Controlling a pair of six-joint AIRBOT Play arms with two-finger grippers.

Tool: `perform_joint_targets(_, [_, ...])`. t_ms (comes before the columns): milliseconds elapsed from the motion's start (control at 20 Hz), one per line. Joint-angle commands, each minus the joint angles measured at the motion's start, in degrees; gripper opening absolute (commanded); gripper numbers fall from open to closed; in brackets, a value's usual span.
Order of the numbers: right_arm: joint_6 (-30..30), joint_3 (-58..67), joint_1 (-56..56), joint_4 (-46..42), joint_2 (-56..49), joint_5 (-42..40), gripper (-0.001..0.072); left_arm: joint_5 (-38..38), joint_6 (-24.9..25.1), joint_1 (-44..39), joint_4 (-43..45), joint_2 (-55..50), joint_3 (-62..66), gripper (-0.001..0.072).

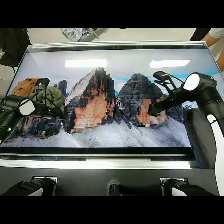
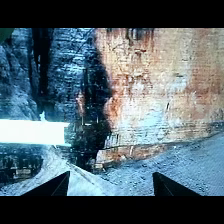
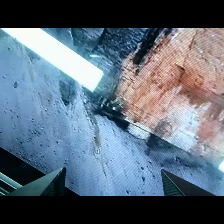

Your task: Fold the shirts.

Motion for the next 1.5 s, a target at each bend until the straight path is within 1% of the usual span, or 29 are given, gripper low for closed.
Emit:
perform_joint_targets(0, [0.02, -0.02, 0.00, 0.00, -0.02, 0.02, 0.0685, 0.00, 0.02, -0.02, 0.02, 0.02, -0.02, 0.0606])
perform_joint_targets(700, [0.02, -0.02, 0.00, 0.02, -0.02, -0.02, 0.0685, 0.00, 0.02, -0.02, 0.02, 0.02, -0.02, 0.0606])
perform_joint_targets(900, [0.02, -0.02, 0.00, -0.02, -0.02, -5.79, 0.0684, 0.22, 0.02, -0.07, 0.02, -0.04, -0.02, 0.0606])
perform_joint_targets(1050, [-0.09, -0.02, 0.00, -0.07, -0.04, -9.31, 0.0686, 3.26, 0.00, -0.09, -0.02, -0.20, -0.07, 0.0611])
perform_joint_targets(1100, [-0.44, -0.02, 0.00, -0.22, -0.04, -10.91, 0.0695, 3.52, 0.00, -0.09, -0.13, -0.20, 0.24, 0.0710])
perform_joint_targets(1200, [-0.44, -0.02, 0.00, -0.17, -0.04, -13.88, 0.0711, 3.26, 0.02, 0.33, -0.17, -0.20, 2.03, 0.0720])
perform_joint_targets(1250, [-0.79, -0.02, 0.00, -0.02, -0.04, -14.58, 0.0711, 3.72, -0.04, 1.42, -1.27, -0.20, 3.69, 0.0720])
perform_joint_targets(1350, [-0.90, -0.02, 0.00, 0.04, -0.04, -13.20, 0.0710, 5.77, 0.02, 6.51, -6.45, -0.46, 7.45, 0.0720])
perform_joint_targets(1400, [-1.07, -0.02, 0.00, 0.02, -0.04, -12.07, 0.0708, 6.71, 0.00, 10.67, -8.57, -1.05, 8.92, 0.0720])
perform_joint_targets(1450, [-2.10, -0.02, 0.00, 0.00, -0.04, -11.15, 0.0706, 7.17, 0.00, 16.63, -12.81, -2.03, 9.97, 0.0720])
